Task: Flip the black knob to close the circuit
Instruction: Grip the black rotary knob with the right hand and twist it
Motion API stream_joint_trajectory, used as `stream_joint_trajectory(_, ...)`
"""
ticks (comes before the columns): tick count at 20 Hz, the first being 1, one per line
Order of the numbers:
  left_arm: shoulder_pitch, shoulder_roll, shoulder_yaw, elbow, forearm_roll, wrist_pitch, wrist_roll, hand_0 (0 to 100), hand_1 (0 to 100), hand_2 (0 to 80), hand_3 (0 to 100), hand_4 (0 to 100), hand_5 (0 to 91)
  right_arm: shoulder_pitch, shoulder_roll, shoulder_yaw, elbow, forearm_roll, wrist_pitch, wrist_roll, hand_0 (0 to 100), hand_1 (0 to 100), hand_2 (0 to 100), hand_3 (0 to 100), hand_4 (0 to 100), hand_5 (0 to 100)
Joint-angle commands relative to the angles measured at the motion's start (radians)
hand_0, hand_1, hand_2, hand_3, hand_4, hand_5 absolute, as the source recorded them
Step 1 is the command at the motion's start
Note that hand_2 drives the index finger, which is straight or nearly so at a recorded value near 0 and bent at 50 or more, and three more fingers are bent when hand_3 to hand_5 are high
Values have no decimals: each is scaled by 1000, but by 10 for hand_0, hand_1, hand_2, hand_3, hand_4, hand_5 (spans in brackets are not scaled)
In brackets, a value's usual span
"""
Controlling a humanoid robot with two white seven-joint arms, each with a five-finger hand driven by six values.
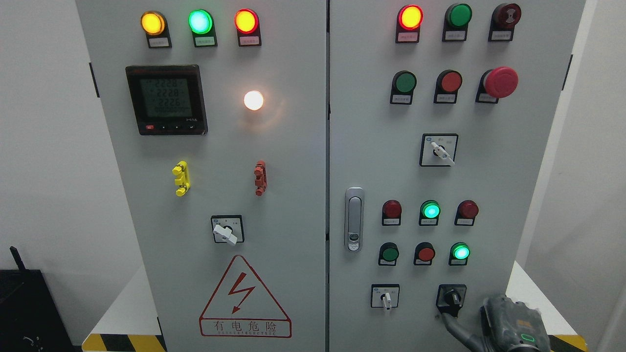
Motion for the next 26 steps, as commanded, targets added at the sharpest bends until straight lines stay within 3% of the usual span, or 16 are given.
stream_joint_trajectory(1, 0, 0, 0, -1, -1, 0, -1, 120, 556, 0, 0, 0, 0, -1, 4, -2, -11, -4, 11, 1, 0, 0, 963, 1000, 901, 862)
stream_joint_trajectory(26, 0, 0, 0, -1, 2, 0, -1, 120, 556, 0, 0, 0, 0, 19, -2, -36, -45, -9, 34, 1, 0, 0, 961, 1000, 901, 866)
